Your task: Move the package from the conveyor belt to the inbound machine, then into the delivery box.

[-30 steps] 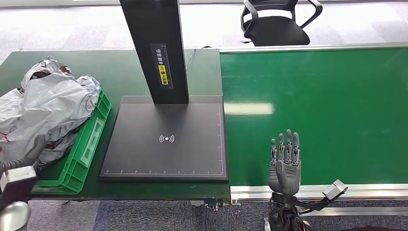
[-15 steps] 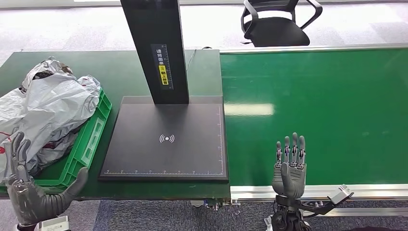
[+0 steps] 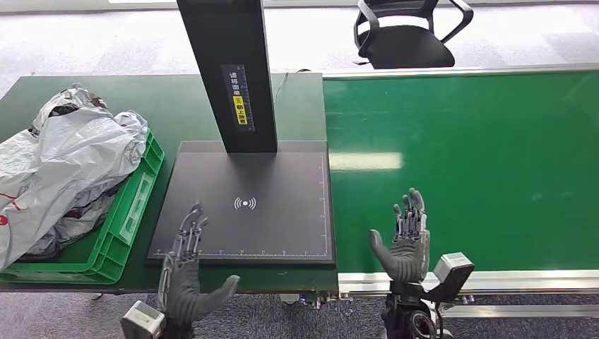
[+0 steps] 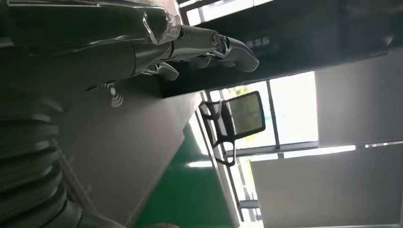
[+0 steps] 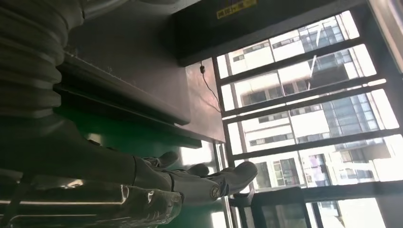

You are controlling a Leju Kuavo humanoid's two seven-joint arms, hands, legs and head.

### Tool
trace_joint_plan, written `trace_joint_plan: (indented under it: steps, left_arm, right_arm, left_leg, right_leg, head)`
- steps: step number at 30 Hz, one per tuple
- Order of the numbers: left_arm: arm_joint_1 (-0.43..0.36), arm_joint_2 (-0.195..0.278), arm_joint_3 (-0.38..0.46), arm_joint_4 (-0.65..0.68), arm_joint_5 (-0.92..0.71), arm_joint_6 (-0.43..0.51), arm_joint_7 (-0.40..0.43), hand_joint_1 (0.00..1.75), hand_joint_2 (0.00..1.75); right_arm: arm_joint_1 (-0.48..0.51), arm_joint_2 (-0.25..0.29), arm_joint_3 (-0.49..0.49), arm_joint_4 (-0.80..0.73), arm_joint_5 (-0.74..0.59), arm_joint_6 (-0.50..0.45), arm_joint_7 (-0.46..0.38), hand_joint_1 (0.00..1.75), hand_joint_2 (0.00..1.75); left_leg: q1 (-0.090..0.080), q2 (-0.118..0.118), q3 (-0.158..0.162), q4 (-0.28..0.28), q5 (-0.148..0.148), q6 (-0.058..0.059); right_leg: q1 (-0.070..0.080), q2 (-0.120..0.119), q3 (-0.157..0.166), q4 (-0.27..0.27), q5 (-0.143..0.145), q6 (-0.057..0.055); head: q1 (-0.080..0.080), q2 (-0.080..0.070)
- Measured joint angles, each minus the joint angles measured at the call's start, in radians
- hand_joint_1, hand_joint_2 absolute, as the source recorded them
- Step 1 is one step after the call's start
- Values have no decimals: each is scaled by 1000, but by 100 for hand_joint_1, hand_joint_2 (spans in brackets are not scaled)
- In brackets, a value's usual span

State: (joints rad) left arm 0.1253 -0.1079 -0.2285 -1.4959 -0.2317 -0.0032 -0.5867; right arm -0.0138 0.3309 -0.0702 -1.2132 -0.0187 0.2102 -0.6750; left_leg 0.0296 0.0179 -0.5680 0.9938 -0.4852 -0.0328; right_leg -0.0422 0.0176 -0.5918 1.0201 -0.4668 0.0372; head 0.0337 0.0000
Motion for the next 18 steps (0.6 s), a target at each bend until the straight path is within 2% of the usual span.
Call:
trace_joint_plan:
  steps: [6, 11, 18]
  left_arm:
    - [-33, -64, -33, 146, -19, -8, -8, 0, 175]
    - [-35, -72, -28, 193, -10, -7, -6, 0, 175]
    - [-1, -78, -5, 199, 24, -52, 1, 0, 175]
  right_arm:
    - [-16, 12, 106, 39, 66, -36, 0, 0, 175]
    - [-16, 12, 151, 84, 85, -47, -4, 0, 175]
    - [-5, 11, 168, 112, 86, -52, -7, 0, 175]
  left_leg:
    - [0, 0, 0, 0, 0, 0]
    - [0, 0, -1, 0, 0, 0]
    - [0, -1, -1, 0, 0, 0]
  right_leg:
    - [0, 0, 0, 0, 0, 0]
    - [0, 0, -1, 0, 0, 0]
    - [0, 0, -1, 0, 0, 0]
  head:
    - [0, 0]
    - [0, 0]
    - [0, 0]
